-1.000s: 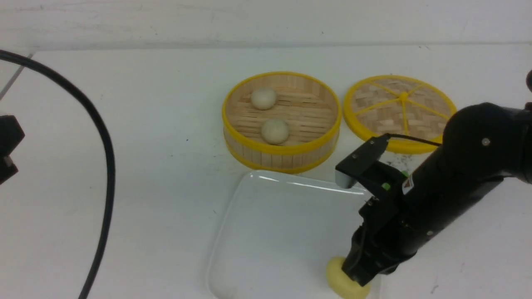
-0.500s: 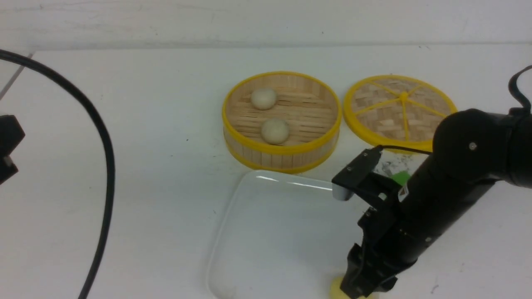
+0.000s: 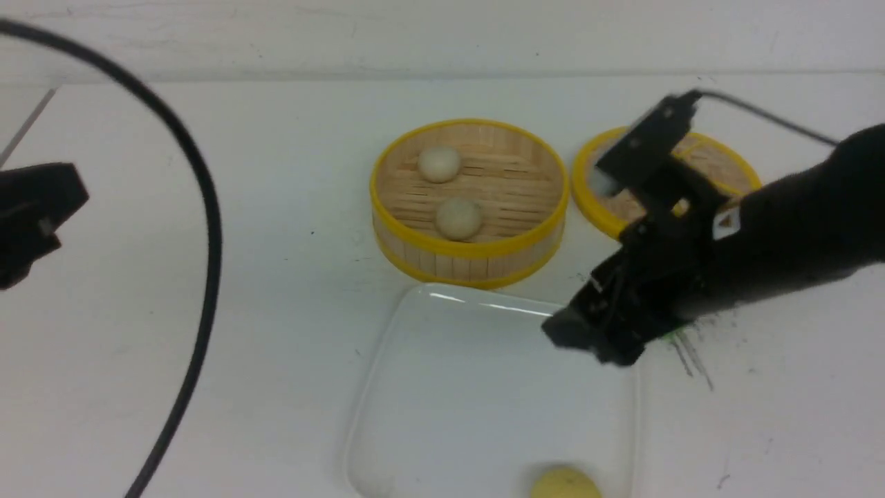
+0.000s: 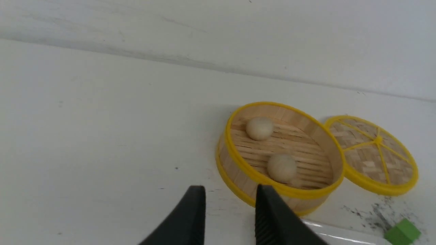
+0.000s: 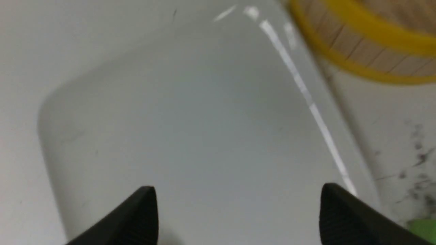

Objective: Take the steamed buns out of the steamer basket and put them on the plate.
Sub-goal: Use the left arm to grab the steamed stuffed bun that is closest to it

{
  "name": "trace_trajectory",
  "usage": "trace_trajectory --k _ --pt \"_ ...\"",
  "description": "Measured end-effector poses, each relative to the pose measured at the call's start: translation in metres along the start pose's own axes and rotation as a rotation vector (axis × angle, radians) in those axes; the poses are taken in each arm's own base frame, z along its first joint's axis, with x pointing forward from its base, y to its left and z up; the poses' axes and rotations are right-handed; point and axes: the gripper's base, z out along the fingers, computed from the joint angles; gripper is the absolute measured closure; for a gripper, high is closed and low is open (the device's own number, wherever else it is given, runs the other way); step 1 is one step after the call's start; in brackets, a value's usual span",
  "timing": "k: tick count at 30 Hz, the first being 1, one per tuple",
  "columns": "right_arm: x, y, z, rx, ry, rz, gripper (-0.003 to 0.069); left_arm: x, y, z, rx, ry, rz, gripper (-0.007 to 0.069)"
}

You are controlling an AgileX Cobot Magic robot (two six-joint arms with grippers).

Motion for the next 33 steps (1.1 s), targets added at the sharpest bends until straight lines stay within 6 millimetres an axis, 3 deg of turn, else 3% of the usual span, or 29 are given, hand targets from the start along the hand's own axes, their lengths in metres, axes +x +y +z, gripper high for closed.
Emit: trace_trajectory --k 1,5,8,11,12,13,17,21,23,27,28,30,33 --pt "-0.008 -0.005 -0.025 0.056 -0.071 0.008 0.0083 -0.012 0.0 0.016 0.027 0.05 0.014 0.0382" --pt "-0.011 -0.013 -0.06 0.146 -0.148 0.01 0.0102 -0.035 0.005 0.053 0.058 0.128 0.049 0.0382" --pt "-0.008 -0.016 -0.076 0.19 -0.155 0.01 0.0102 -0.054 0.01 0.083 0.083 0.171 0.042 0.0382" --pt "-0.003 -0.019 -0.081 0.222 -0.111 0.002 0.0102 -0.064 0.02 0.136 0.149 0.313 -0.003 0.0382" --pt "-0.002 -0.02 -0.081 0.223 -0.105 0.003 0.0102 -0.067 0.018 0.135 0.157 0.311 -0.001 0.0382" --pt "-0.001 -0.021 -0.081 0.234 -0.084 -0.001 0.0102 -0.065 0.024 0.164 0.203 0.402 -0.006 0.0382" --pt "0.002 -0.024 -0.082 0.267 -0.058 -0.01 0.0102 -0.064 0.033 0.224 0.385 0.599 0.006 0.0382" --pt "0.002 -0.025 -0.082 0.285 -0.049 -0.019 0.0104 -0.072 0.037 0.286 0.452 0.607 -0.002 0.0382" --pt "0.003 -0.026 -0.083 0.289 -0.042 -0.013 0.0104 -0.072 0.028 0.314 0.463 0.592 0.05 0.0382" --pt "0.005 -0.026 -0.083 0.292 -0.021 -0.005 0.0104 -0.067 -0.005 0.341 0.457 0.597 0.203 0.0382" --pt "0.005 -0.026 -0.083 0.294 -0.021 -0.006 0.0104 -0.066 -0.007 0.342 0.456 0.6 0.21 0.0382" --pt "0.006 -0.027 -0.083 0.299 -0.011 -0.011 0.0105 -0.056 -0.034 0.35 0.417 0.638 0.319 0.0382" --pt "0.006 -0.027 -0.083 0.299 -0.009 -0.011 0.0105 -0.043 -0.057 0.354 0.35 0.69 0.434 0.0382"
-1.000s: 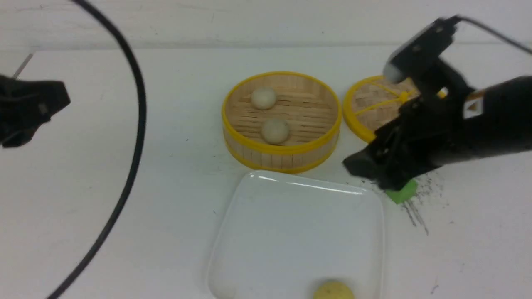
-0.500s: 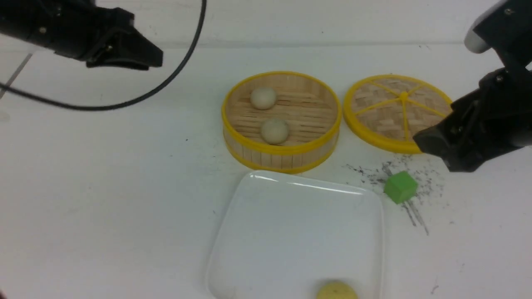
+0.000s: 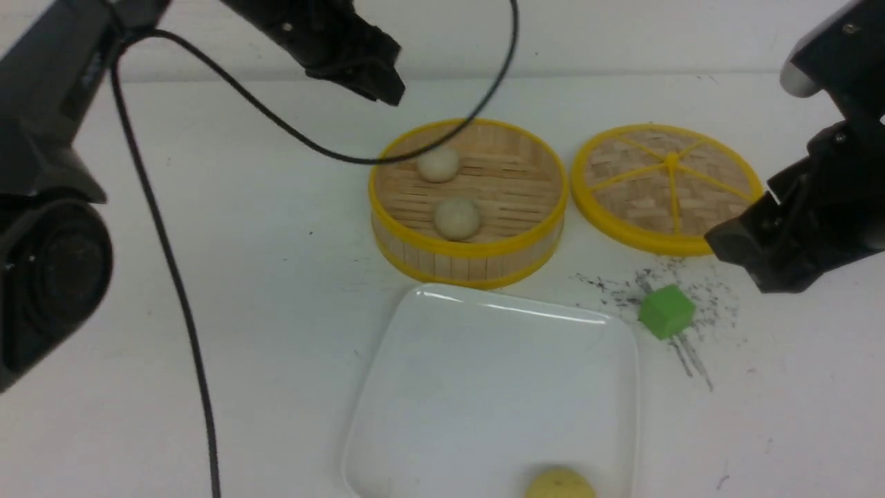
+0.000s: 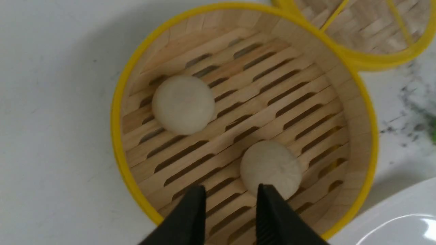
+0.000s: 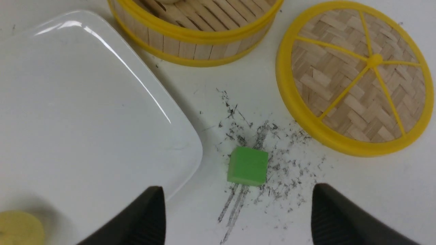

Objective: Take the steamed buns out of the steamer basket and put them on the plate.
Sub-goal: Use the left arm to grab the steamed stuffed bun that is closest to it

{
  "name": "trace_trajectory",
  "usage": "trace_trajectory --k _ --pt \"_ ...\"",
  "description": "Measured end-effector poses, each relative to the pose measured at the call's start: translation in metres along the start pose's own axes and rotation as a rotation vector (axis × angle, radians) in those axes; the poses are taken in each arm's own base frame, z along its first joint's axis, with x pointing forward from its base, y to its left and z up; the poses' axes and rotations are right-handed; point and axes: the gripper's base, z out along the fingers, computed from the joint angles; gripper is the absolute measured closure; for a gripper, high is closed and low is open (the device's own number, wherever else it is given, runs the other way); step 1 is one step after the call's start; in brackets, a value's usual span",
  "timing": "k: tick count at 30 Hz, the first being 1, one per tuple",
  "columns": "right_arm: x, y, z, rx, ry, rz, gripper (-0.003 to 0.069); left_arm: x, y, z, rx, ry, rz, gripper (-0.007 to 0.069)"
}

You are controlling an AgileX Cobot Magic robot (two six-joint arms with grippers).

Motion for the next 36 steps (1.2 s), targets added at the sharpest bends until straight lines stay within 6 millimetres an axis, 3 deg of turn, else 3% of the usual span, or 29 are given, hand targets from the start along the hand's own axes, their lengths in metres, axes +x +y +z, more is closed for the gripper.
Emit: trace_trajectory --k 6,17,25,36 --pt "0.0 0.0 0.0 0.001 0.001 0.0 0.0105 0.0 -0.015 0.02 -0.019 0.054 0.038 0.0382" --pt "0.0 0.0 0.0 0.001 0.002 0.002 0.0106 0.009 -0.02 0.051 0.057 0.093 0.039 0.0382" --pt "0.0 0.0 0.0 0.001 0.002 0.001 0.0111 0.027 -0.025 0.075 0.121 0.17 0.053 0.0382" --pt "0.0 0.0 0.0 0.002 0.001 0.001 0.0111 0.036 -0.041 0.108 0.194 0.209 0.092 0.0382"
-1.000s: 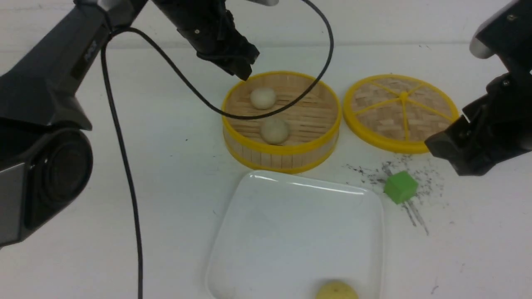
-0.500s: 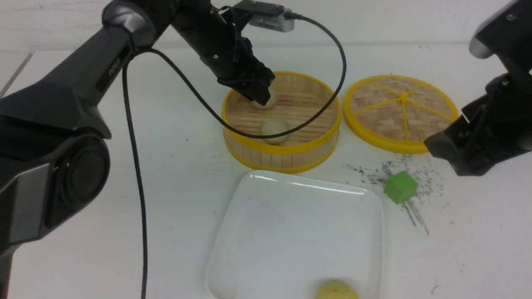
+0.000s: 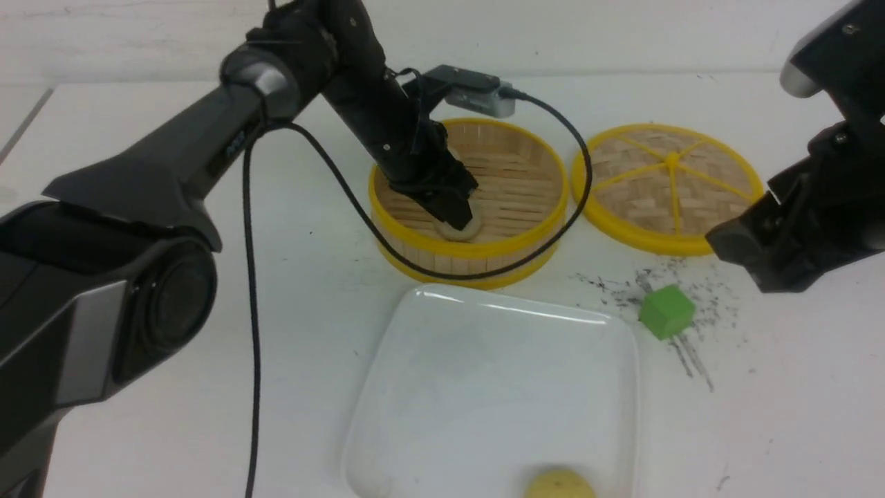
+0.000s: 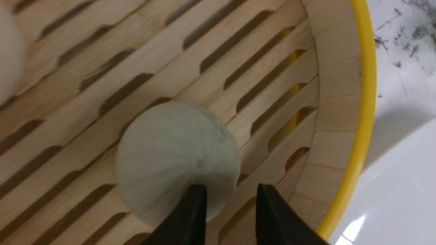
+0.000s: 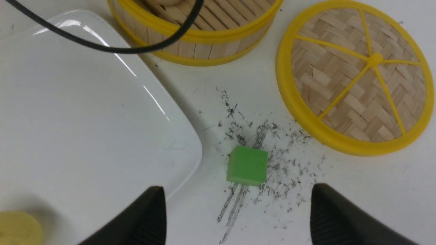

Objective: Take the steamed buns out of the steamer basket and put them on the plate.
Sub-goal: Use the left arm to grab the steamed stuffed bun that is closest to it

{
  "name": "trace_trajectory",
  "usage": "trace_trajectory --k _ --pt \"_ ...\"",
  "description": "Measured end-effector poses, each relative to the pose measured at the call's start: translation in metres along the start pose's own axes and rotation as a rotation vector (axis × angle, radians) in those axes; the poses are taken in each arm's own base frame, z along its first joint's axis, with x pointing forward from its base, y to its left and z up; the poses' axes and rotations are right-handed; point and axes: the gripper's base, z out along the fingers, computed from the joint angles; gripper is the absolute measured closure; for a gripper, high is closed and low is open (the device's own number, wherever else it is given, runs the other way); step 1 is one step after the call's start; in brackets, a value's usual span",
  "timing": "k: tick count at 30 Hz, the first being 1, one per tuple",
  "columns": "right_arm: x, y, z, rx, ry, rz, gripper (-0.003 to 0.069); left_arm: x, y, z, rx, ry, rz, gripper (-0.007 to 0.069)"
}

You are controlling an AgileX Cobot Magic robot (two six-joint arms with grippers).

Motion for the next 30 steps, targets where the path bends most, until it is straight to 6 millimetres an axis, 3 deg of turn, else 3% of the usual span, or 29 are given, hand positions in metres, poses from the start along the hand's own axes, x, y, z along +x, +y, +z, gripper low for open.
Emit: trace_trajectory --k 23,30 --pt "-0.0004 0.0001 0.0 -0.001 -0.005 0.002 0.0111 -0.0086 0.0027 0.0025 -0.076 -0.074 0.033 0.0363" --pt "-0.0006 0.0 0.0 0.0 -0.007 0.002 0.0111 -0.0074 0.0039 0.0025 -0.088 -0.062 -0.002 0.021"
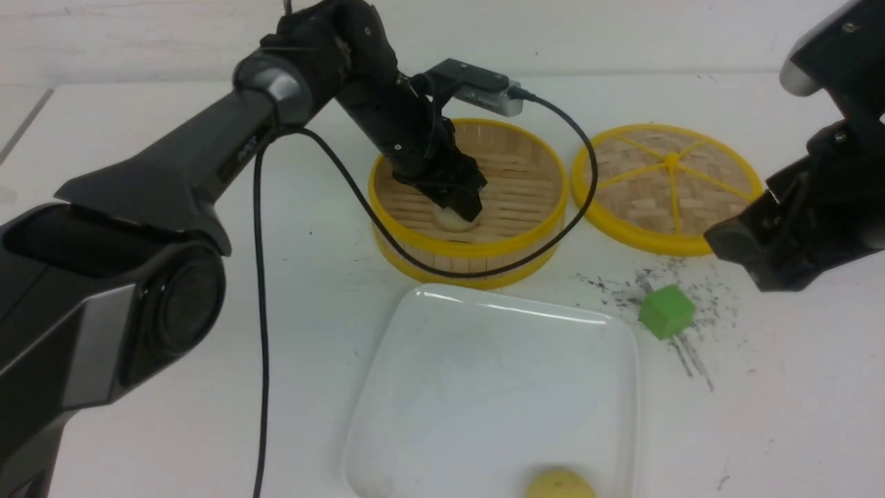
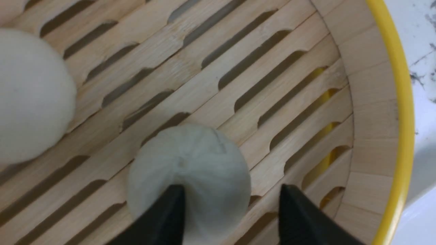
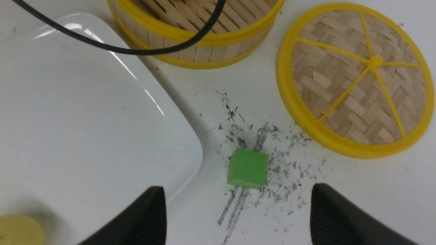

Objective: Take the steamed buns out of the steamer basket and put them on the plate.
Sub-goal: Use the left arm to grab the steamed stuffed bun that is closest to it, then use the left arm to put the steamed stuffed bun into the plate

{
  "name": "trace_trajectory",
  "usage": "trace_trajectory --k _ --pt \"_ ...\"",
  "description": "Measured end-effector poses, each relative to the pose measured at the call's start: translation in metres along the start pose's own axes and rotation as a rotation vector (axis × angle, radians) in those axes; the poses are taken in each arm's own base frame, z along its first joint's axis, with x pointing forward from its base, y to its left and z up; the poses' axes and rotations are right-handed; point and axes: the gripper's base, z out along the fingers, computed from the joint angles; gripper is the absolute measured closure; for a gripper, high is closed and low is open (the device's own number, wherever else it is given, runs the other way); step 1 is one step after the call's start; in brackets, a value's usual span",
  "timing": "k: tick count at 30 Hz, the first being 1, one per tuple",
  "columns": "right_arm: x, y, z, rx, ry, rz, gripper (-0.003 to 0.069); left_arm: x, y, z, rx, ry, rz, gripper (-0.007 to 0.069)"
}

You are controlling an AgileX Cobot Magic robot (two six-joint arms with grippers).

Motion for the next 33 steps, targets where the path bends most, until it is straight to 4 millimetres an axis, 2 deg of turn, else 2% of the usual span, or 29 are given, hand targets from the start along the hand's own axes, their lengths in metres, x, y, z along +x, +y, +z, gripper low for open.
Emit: trace_trajectory --k 4,8,13,15,22,26,33 --pt "0.0 0.0 0.0 0.0 -0.001 0.001 0.0111 0.001 0.001 0.0 -0.013 0.008 0.001 0.0204" --pt "0.0 0.0 0.0 0.0 -0.002 0.001 0.0111 0.0 0.003 0.0 -0.035 0.001 0.009 0.0313" --pt "0.0 0.0 0.0 0.0 -0.003 0.001 0.0111 0.0 0.006 0.004 -0.048 -0.014 0.008 0.0523" --pt "0.0 0.0 0.0 0.0 -0.004 0.001 0.0111 0.002 0.007 0.01 -0.043 -0.004 0.003 0.0582" --pt "0.0 0.0 0.0 0.0 -0.004 0.001 0.0138 0.004 0.005 0.016 -0.007 0.005 -0.015 0.0603" --pt "0.0 0.0 0.0 0.0 -0.004 0.001 0.0171 0.0 0.001 0.002 -0.007 -0.002 -0.019 0.0603" --pt "0.0 0.0 0.0 0.0 -0.004 0.001 0.0185 -0.011 -0.016 -0.055 -0.019 -0.014 -0.013 0.0603"
